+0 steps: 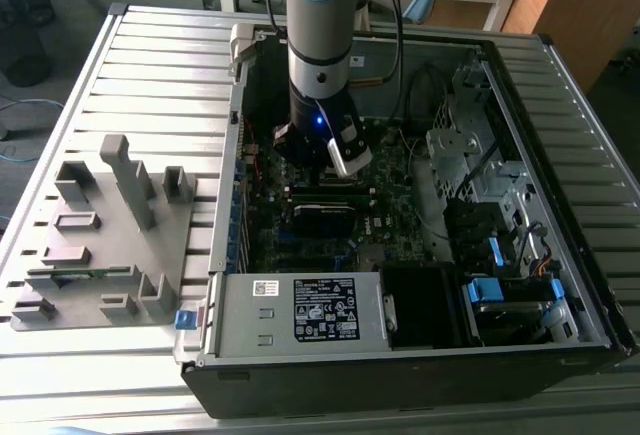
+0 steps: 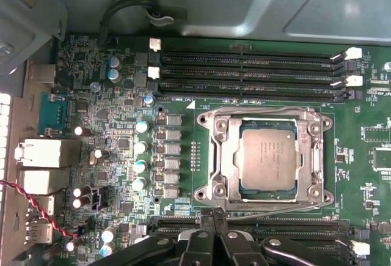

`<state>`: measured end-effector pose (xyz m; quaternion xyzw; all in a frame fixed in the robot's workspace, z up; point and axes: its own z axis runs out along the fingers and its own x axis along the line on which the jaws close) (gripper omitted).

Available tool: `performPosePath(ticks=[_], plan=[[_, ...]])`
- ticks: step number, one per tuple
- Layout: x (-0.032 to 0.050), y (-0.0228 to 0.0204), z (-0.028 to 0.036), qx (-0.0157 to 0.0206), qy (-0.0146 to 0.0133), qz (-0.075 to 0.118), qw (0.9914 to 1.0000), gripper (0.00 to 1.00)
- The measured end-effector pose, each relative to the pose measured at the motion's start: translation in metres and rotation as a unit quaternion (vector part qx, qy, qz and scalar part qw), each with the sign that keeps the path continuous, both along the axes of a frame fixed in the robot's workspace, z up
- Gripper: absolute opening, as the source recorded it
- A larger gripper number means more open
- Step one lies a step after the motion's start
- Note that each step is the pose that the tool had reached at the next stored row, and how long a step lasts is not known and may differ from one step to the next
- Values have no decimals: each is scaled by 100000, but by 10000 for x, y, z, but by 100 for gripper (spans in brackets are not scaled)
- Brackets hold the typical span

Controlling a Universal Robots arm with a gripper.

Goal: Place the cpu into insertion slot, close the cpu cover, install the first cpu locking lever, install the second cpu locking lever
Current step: 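Install the second cpu locking lever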

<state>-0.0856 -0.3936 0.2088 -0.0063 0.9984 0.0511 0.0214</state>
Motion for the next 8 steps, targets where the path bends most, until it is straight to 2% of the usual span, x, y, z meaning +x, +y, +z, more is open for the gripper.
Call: performPosePath(ticks=[2, 8], plan=[[-1, -6, -2, 314, 1, -6, 100000, 11], [-3, -15, -34, 588, 6, -2, 99998, 11]])
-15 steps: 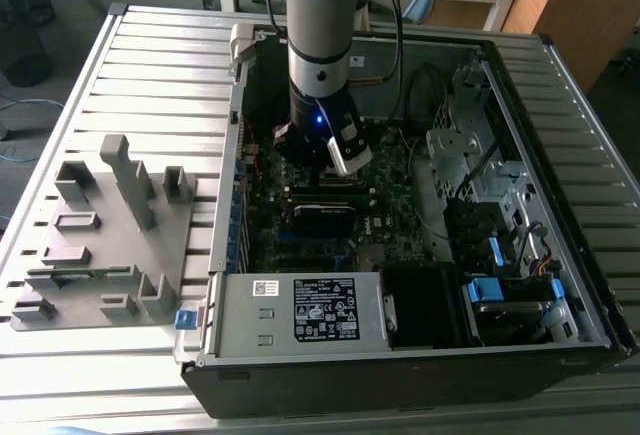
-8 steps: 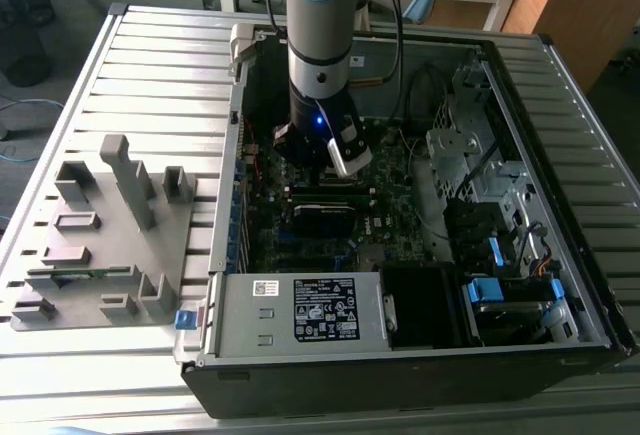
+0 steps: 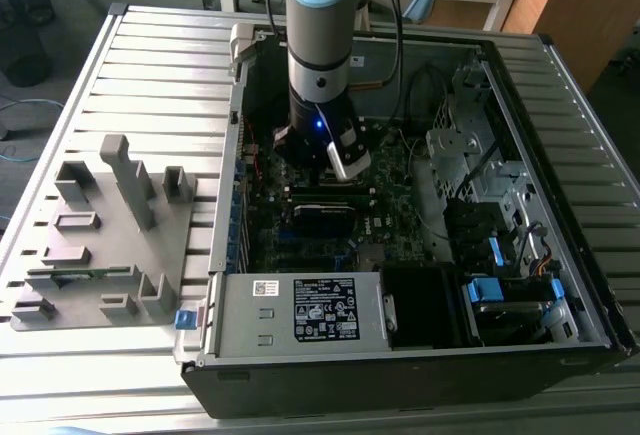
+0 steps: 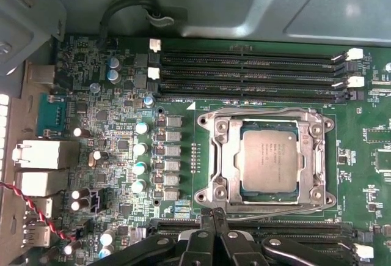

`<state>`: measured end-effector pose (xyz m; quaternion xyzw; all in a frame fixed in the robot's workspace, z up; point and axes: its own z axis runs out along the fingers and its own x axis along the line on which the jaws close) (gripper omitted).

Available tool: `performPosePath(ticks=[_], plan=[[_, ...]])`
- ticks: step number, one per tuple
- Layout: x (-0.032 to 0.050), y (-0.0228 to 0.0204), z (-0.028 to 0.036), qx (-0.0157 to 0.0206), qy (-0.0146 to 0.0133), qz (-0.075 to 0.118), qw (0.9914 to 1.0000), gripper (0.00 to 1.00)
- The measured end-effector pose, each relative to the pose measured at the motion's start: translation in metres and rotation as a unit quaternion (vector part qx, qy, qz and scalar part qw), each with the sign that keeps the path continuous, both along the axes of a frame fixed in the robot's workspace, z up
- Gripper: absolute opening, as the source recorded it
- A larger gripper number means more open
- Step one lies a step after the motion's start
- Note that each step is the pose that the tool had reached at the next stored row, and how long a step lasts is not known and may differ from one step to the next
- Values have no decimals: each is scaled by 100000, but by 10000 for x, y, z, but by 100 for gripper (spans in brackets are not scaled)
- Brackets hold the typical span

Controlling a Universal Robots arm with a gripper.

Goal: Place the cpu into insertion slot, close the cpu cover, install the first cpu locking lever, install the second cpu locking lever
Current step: 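Install the second cpu locking lever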

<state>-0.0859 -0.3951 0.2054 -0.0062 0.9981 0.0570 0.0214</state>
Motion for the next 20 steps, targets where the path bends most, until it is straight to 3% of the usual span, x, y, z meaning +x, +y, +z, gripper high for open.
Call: performPosePath(ticks=[3, 7, 16, 18, 20], plan=[[-1, 0, -17, 400, 2, 2, 99999, 11], [-1, -2, -31, 1564, -6, -2, 99988, 11], [-8, -33, -69, 2295, -3, -6, 99974, 11], [-9, -39, -71, 2675, 3, -1, 99964, 11], [-10, -43, -72, 3315, -1, -3, 99945, 11]])
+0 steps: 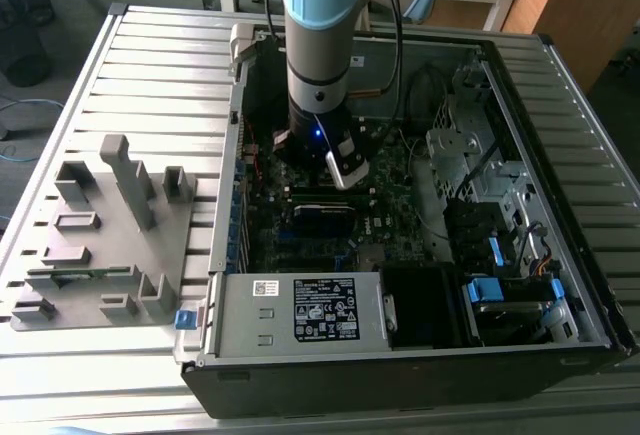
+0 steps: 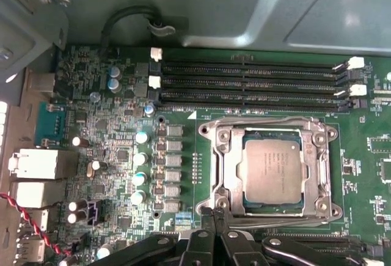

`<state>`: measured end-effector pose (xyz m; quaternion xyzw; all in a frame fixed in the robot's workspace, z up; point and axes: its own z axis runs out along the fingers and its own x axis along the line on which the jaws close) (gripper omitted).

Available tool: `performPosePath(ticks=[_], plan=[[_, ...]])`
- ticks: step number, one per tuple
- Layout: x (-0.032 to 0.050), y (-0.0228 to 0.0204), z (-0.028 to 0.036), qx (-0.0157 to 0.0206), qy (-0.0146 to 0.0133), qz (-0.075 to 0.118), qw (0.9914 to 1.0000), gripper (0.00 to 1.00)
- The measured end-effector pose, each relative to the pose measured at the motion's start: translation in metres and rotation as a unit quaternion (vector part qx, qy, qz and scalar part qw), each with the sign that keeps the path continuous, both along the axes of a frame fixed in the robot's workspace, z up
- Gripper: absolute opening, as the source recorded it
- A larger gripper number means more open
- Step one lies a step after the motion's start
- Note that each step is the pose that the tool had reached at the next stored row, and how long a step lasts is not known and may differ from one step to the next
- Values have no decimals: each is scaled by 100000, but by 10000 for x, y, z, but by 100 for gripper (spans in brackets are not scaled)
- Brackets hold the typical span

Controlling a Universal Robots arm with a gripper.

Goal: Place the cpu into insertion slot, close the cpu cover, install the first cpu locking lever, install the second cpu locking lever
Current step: 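Install the second cpu locking lever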

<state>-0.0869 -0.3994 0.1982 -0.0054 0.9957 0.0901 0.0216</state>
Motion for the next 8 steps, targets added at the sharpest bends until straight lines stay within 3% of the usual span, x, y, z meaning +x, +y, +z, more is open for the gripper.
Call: performPosePath(ticks=[3, 8], plan=[[0, -11, -2, 1063, -1, -2, 99994, 11], [-4, -44, -13, 1994, 0, -1, 99980, 11]])
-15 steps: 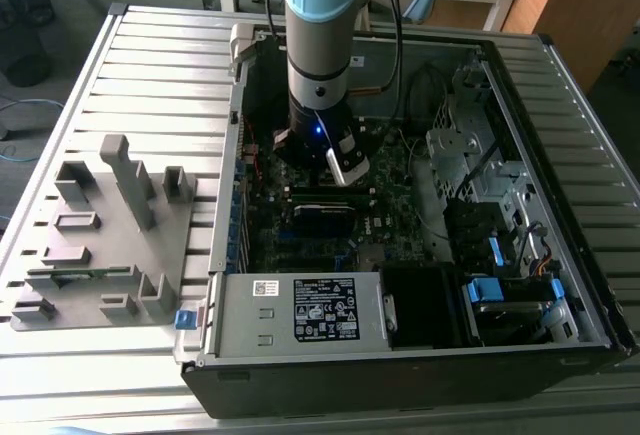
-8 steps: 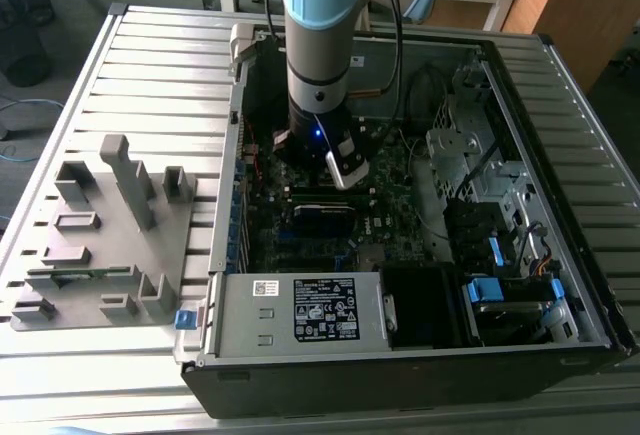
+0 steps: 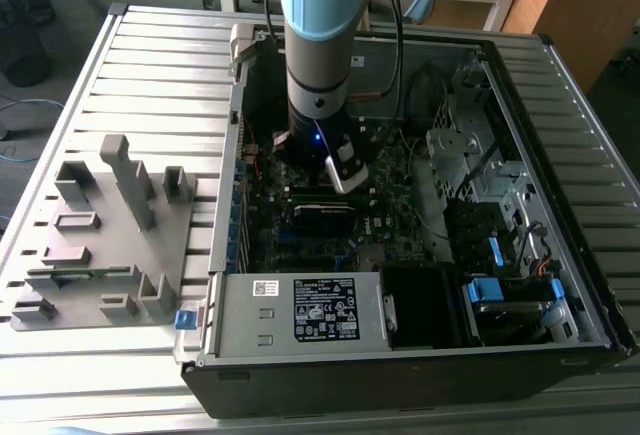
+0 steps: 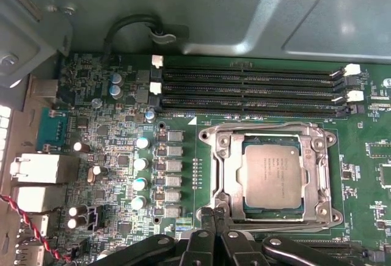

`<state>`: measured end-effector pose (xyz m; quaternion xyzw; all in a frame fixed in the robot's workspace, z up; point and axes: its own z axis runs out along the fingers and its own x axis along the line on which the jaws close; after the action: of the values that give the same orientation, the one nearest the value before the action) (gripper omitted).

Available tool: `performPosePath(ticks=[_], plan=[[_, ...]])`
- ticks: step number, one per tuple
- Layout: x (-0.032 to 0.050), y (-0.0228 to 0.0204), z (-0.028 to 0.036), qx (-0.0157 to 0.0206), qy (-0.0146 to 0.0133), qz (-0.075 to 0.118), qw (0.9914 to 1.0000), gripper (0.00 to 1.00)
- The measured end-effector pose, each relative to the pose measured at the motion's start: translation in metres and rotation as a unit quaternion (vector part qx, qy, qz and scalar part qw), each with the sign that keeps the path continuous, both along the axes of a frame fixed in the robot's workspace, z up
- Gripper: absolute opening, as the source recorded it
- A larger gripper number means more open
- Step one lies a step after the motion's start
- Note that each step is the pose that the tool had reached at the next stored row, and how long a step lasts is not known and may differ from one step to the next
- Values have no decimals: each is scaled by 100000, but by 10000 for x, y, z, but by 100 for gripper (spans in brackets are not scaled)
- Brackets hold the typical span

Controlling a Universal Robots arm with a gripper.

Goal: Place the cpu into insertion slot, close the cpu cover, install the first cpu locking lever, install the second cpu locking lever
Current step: 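Install the second cpu locking lever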

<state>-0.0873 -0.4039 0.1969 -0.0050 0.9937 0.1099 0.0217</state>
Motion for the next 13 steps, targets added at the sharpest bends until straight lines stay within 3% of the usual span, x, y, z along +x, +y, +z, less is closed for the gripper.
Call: performPosePath(ticks=[8, 13], plan=[[-18, -36, -22, 1151, -5, 4, 99993, 11], [-43, -48, -39, 1381, -11, -4, 99990, 11]])
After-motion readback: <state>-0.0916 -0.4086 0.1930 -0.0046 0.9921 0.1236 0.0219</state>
